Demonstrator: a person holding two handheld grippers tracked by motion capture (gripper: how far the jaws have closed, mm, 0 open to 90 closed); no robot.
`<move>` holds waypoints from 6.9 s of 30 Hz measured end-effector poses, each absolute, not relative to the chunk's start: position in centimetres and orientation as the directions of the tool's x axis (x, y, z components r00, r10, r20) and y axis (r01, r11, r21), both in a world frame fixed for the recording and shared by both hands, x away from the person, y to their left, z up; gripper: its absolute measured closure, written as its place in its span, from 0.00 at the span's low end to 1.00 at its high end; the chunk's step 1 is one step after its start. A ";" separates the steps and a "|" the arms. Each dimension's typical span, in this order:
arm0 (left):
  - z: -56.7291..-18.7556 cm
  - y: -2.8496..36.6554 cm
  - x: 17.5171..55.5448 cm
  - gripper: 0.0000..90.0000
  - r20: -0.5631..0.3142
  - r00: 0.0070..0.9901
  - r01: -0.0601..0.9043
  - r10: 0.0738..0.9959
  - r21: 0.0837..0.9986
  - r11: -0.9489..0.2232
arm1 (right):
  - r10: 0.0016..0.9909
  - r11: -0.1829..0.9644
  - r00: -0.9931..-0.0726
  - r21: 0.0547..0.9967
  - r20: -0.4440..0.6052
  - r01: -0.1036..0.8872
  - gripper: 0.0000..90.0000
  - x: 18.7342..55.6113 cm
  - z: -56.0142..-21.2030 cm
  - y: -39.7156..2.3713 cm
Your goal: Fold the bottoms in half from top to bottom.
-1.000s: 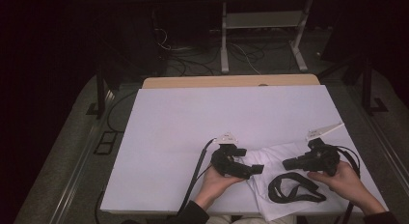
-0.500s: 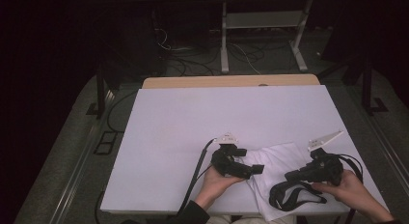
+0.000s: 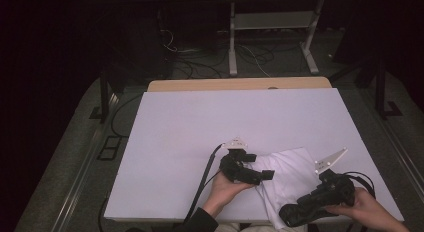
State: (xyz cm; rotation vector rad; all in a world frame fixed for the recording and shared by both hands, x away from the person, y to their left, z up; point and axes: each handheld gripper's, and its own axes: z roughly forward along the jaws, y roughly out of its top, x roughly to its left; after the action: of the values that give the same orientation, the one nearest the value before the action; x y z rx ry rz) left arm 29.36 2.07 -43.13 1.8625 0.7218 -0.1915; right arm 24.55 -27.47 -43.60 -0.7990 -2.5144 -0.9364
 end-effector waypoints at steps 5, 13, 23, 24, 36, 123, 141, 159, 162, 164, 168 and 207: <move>-43.1 2.2 29.4 0.06 -0.452 0.801 0.562 0.393 0.794 -0.232 | 0.388 0.639 -0.777 0.463 0.495 0.614 0.97 24.2 -44.2 -27.5; -43.3 2.2 29.7 0.06 -0.455 0.795 0.567 0.401 0.792 -0.226 | 0.408 0.638 -0.775 0.456 0.484 0.620 0.98 24.0 -44.8 -27.6; -43.2 2.6 30.0 0.06 -0.447 0.790 0.567 0.419 0.793 -0.223 | 0.421 0.644 -0.788 0.464 0.449 0.608 0.99 23.7 -44.7 -27.3; -43.2 2.6 30.0 0.06 -0.446 0.791 0.566 0.420 0.793 -0.224 | 0.422 0.644 -0.787 0.462 0.450 0.610 0.99 23.6 -44.7 -27.3; -43.2 2.9 30.4 0.06 -0.441 0.789 0.567 0.428 0.790 -0.231 | 0.422 0.601 -0.812 0.546 0.404 0.584 0.89 24.4 -42.1 -27.9; -46.1 3.3 34.4 0.80 -0.501 0.745 0.656 0.441 0.671 -0.345 | 0.611 0.444 -0.723 0.617 0.323 0.650 0.94 38.0 -45.3 -32.7; -43.1 5.3 33.3 0.93 -0.421 0.791 0.593 0.444 0.706 -0.388 | 0.681 0.372 -0.676 0.662 0.281 0.651 0.97 38.5 -43.9 -30.1; -41.4 9.9 33.1 0.93 -0.351 0.798 0.573 0.490 0.694 -0.436 | 0.638 0.411 -0.721 0.672 0.271 0.616 0.97 41.4 -43.3 -23.8; -41.3 10.9 33.2 0.93 -0.346 0.795 0.574 0.498 0.696 -0.432 | 0.632 0.416 -0.726 0.671 0.272 0.614 0.97 41.8 -43.2 -22.8; -41.1 11.5 33.4 0.93 -0.339 0.795 0.572 0.503 0.695 -0.436 | 0.627 0.421 -0.729 0.669 0.274 0.613 0.97 42.0 -43.2 -22.2; -40.9 12.5 33.9 0.93 -0.331 0.796 0.571 0.507 0.691 -0.443 | 0.622 0.428 -0.733 0.665 0.274 0.612 0.97 42.4 -43.2 -21.1; -40.1 12.9 47.5 0.93 -0.255 0.721 0.599 0.644 0.697 -0.395 | 0.767 0.222 -0.567 0.704 0.302 0.675 0.97 47.4 -43.0 -21.8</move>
State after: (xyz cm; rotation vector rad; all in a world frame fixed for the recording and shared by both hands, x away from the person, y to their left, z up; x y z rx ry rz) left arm 47.55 12.93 -40.10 2.1067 0.9394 0.0706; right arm 47.36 -21.79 -43.00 -1.5045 -2.5390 -1.3634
